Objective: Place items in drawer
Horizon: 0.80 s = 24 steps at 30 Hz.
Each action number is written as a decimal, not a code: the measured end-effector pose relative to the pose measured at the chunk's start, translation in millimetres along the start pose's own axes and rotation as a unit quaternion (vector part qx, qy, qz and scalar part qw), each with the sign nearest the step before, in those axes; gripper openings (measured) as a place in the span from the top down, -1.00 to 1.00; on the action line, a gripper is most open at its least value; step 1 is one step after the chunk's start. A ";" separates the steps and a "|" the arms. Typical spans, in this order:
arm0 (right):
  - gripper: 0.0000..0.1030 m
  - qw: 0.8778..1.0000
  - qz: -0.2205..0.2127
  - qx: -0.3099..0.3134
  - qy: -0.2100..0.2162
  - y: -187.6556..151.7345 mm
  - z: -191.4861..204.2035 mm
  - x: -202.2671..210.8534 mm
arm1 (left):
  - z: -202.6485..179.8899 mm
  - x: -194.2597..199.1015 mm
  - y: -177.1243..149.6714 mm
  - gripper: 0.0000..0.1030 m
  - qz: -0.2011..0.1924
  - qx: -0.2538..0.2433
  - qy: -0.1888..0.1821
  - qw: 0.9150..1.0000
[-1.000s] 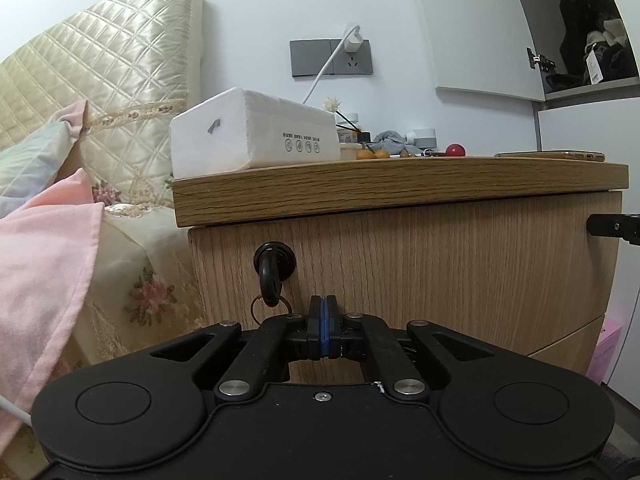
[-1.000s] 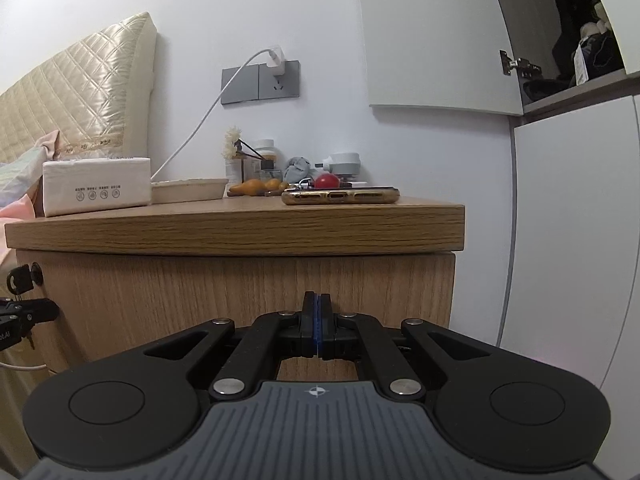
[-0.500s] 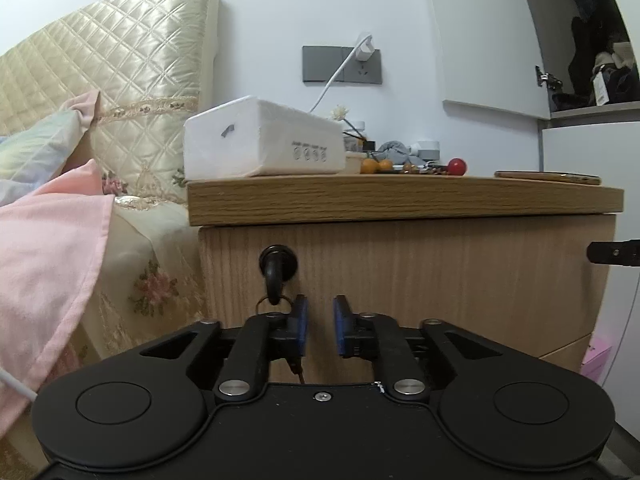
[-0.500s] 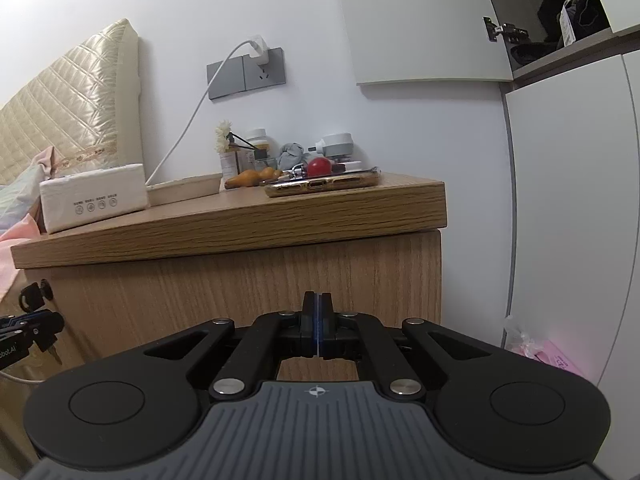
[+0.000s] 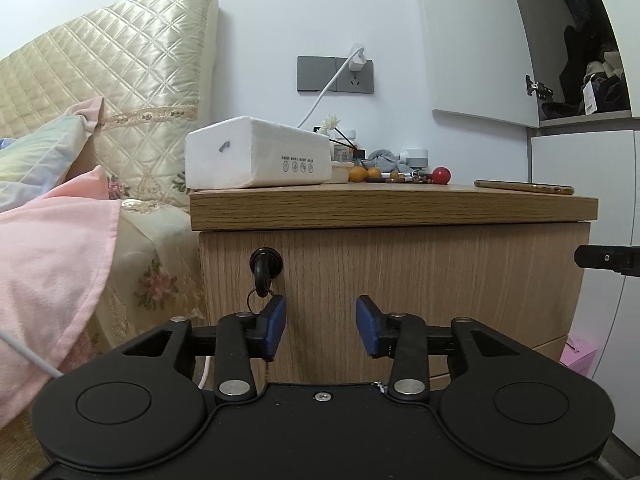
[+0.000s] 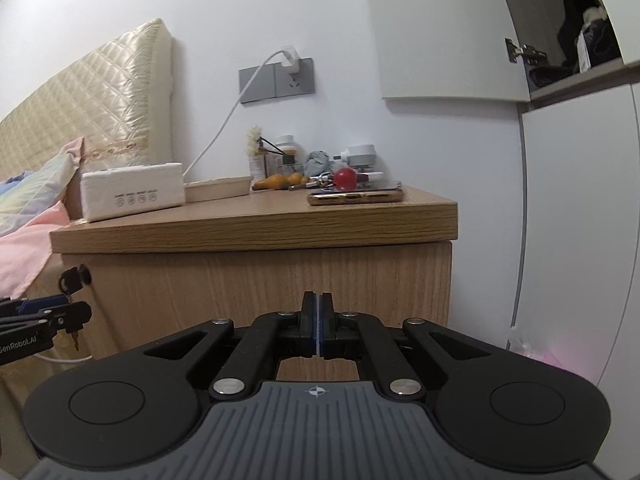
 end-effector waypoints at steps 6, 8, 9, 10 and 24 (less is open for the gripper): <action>0.95 1.000 0.000 0.008 0.015 3.7 10.2 13.0 | 6.1 18.0 14.3 0.08 -0.023 0.013 0.003 1.000; 0.95 1.000 -0.001 0.011 0.019 5.3 14.1 17.9 | 10.2 24.9 20.2 0.06 -0.032 0.023 0.004 0.999; 0.95 1.000 -0.002 0.013 0.021 6.1 16.1 20.4 | 11.8 27.7 22.3 0.06 -0.034 0.025 0.004 0.999; 0.95 1.000 -0.003 0.015 0.023 6.9 18.0 22.9 | 13.5 30.2 24.1 0.06 -0.036 0.027 0.005 0.999; 0.94 0.999 -0.014 -0.014 0.028 14.9 21.3 54.8 | 16.6 60.9 31.3 0.06 -0.033 0.061 -0.003 0.998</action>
Point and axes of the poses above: each gripper's, at about its wrist camera, not at the fingertips, and x roughly against the way its jaws point, z to its left, y to its top, the point moved 9 cm from there along -x, roughly the way its jaws point, and after that the axes turned 7 degrees about x, right-handed, at the moved point
